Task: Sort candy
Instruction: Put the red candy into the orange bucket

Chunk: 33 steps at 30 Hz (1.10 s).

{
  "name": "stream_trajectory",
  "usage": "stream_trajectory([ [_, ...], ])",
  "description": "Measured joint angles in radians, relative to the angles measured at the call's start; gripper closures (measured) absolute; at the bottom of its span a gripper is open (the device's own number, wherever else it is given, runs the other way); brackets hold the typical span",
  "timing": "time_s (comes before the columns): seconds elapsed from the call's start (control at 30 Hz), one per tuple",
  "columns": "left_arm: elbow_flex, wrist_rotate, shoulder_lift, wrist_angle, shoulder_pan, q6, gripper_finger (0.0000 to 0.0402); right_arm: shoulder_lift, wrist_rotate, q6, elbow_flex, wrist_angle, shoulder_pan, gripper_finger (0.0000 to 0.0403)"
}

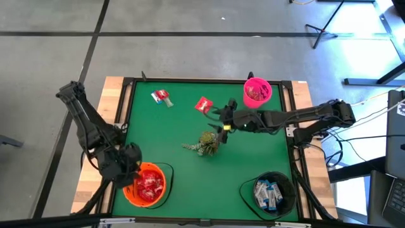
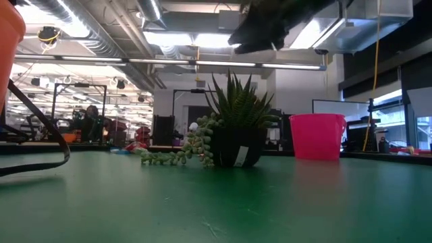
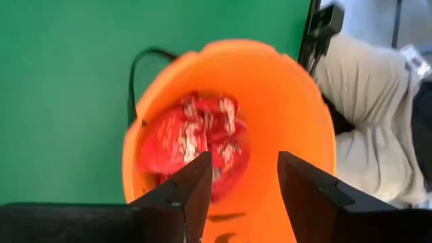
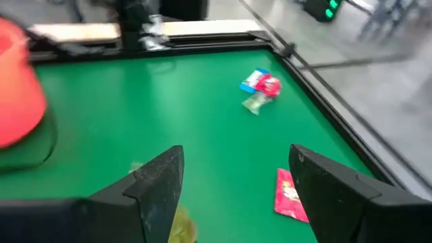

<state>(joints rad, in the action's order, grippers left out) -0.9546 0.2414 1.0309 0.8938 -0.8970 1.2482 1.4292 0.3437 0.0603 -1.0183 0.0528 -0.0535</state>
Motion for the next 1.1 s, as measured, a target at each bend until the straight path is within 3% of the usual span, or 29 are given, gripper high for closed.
stream_trajectory([
  [0.2, 0.0, 0.149, -0.057, 0.0, 0.0, -0.084, 0.0245, 0.019, -0.096, 0.094, 0.001, 0.003, 0.131, 0.0139],
  [0.33, 0.0, 0.358, -0.102, 0.032, 0.0, -0.194, 0.0245, 0.066, -0.124, 0.094, -0.005, 0.0, 0.201, 0.0139],
  [0.4, 0.0, 0.444, -0.118, 0.057, 0.01, -0.264, 0.0245, 0.108, -0.155, 0.095, -0.036, 0.004, 0.226, 0.0139],
  [0.67, 0.004, 0.612, -0.159, 0.024, 0.08, -0.421, 0.0246, 0.32, -0.178, 0.071, -0.23, 0.194, 0.299, 0.0139],
  [0.87, 0.156, 0.646, -0.202, -0.282, 0.089, -0.561, 0.0246, 0.46, -0.185, 0.066, -0.343, 0.318, 0.355, 0.0139],
  [1.1, 0.444, 0.644, -0.277, -0.908, 0.173, -0.852, 0.0246, 0.563, -0.249, 0.102, -0.399, 0.311, 0.404, 0.0139],
])
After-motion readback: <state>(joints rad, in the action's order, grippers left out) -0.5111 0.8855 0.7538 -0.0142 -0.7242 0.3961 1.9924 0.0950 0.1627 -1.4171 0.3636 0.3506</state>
